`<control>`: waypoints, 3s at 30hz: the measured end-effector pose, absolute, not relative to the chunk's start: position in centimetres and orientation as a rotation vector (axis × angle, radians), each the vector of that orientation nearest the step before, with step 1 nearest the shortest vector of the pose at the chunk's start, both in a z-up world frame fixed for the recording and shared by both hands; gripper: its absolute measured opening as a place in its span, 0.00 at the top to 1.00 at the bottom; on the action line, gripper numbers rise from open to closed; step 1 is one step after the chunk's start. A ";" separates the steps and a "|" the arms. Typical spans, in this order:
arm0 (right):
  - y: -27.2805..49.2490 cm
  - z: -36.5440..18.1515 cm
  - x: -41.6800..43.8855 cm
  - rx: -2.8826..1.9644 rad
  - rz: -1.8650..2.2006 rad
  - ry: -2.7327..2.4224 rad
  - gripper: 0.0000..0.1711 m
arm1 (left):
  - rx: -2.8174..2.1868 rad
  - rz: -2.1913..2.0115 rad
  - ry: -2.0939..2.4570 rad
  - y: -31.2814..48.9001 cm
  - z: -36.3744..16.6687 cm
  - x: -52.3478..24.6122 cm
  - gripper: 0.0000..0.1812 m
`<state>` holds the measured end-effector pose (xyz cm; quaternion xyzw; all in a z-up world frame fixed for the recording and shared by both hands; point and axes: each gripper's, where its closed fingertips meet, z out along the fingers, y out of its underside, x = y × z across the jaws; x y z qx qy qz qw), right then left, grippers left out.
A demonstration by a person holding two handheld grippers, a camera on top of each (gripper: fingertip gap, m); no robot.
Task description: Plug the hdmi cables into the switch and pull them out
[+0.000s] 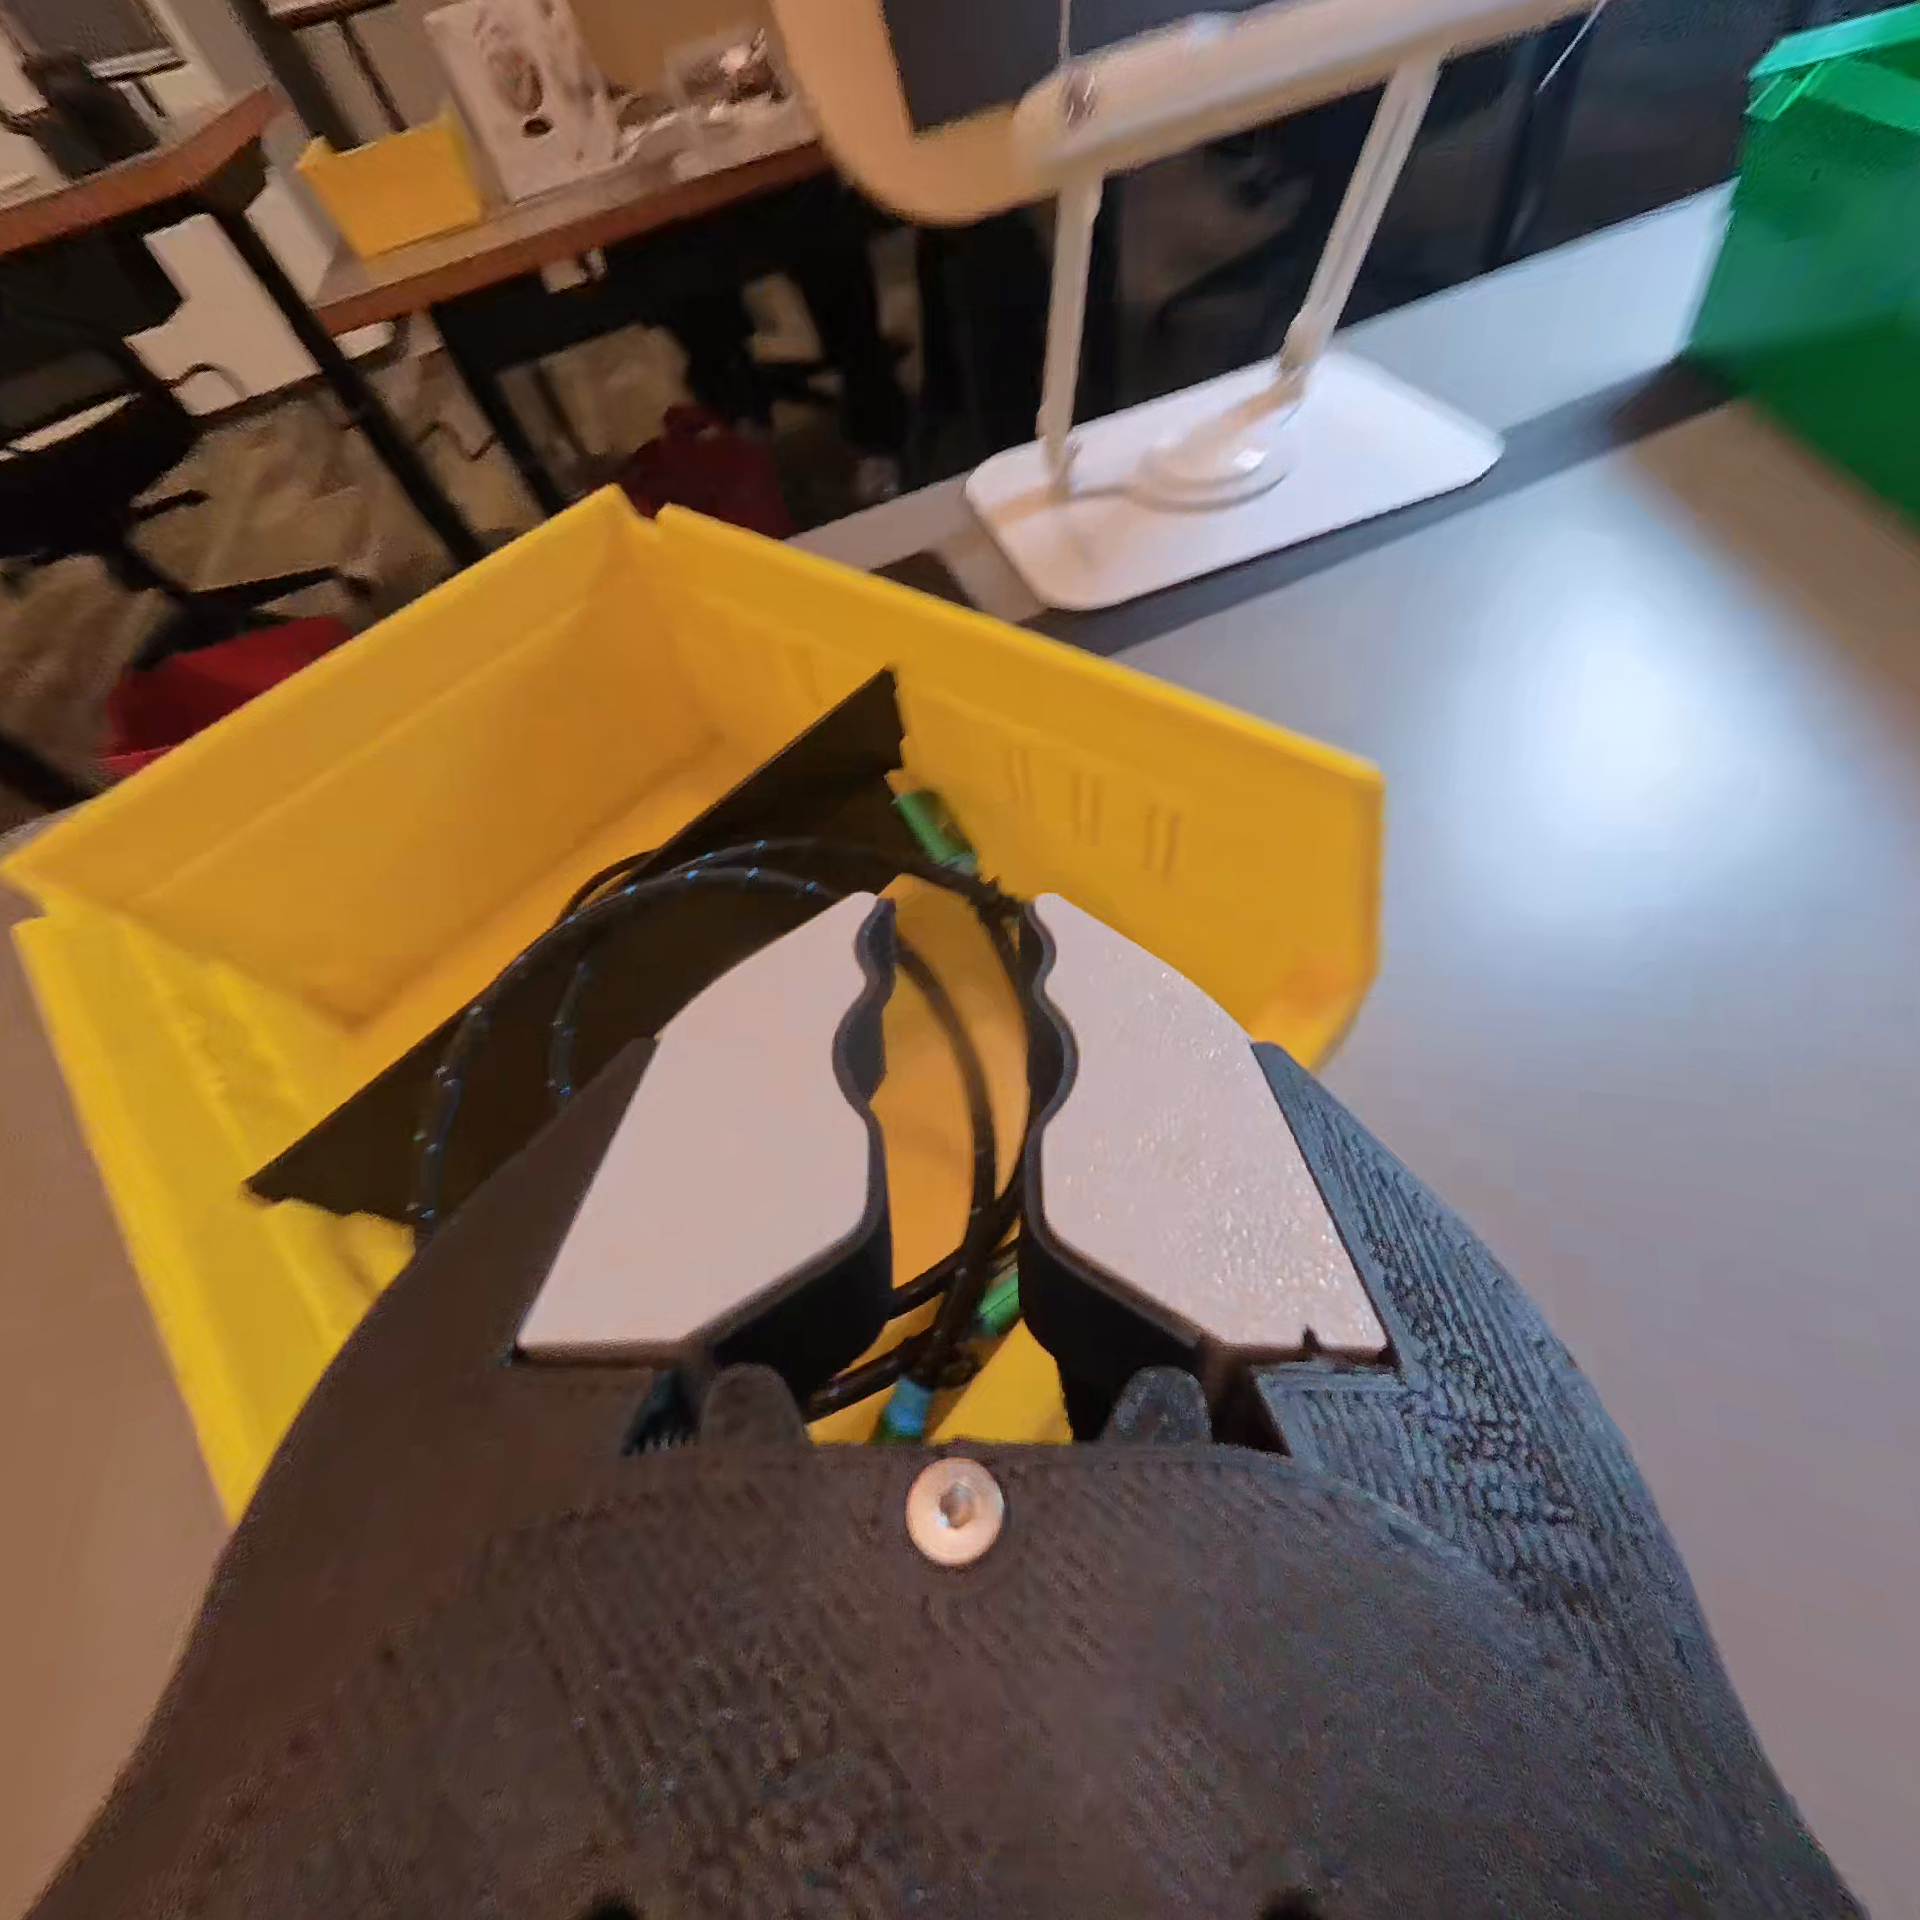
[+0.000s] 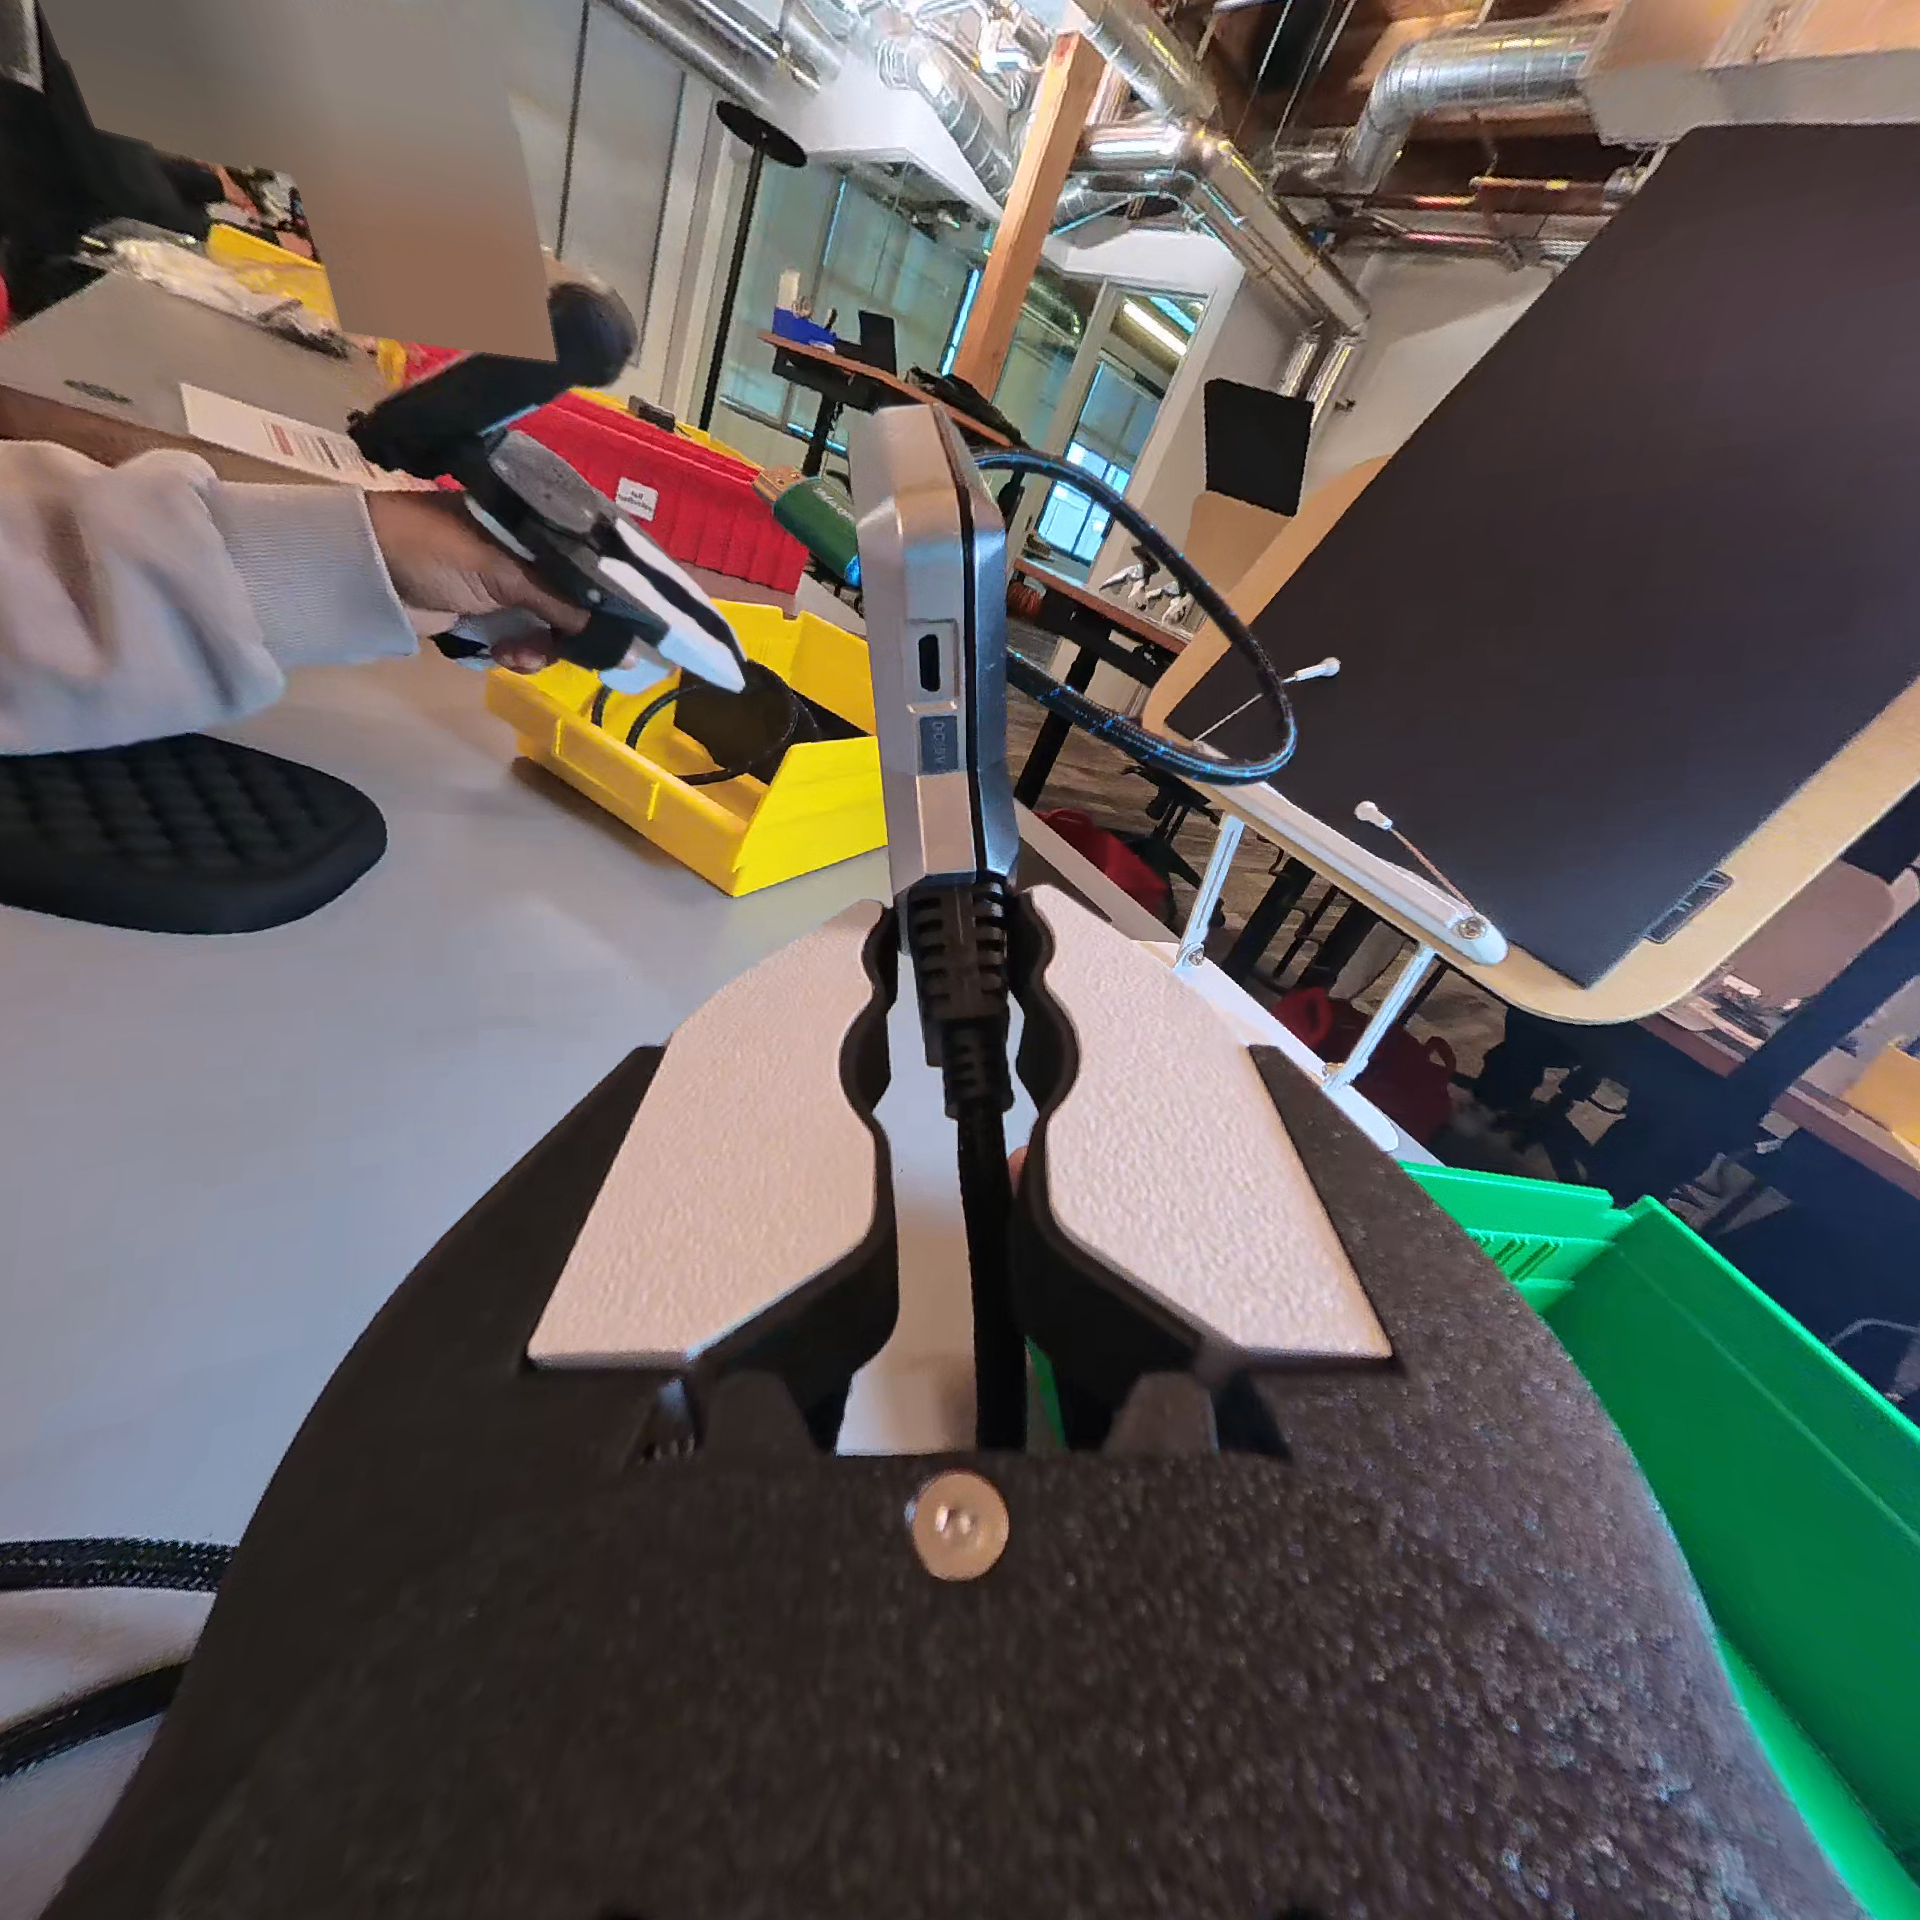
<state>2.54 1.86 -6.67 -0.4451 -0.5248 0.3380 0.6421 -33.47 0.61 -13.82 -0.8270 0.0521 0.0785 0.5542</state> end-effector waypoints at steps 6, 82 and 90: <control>1.1 -7.3 1.7 -1.011 0.760 -1.247 0.88 | -2.168 0.366 0.193 0.5 -18.1 -34.3 0.86; 3.3 -7.5 3.1 -1.105 0.795 -1.151 0.88 | -1.911 -0.262 1.406 -6.9 -20.8 -11.4 0.76; 3.6 -8.0 3.2 -1.115 0.775 -1.168 0.88 | -1.954 -0.276 1.656 -5.2 -24.4 -9.4 0.87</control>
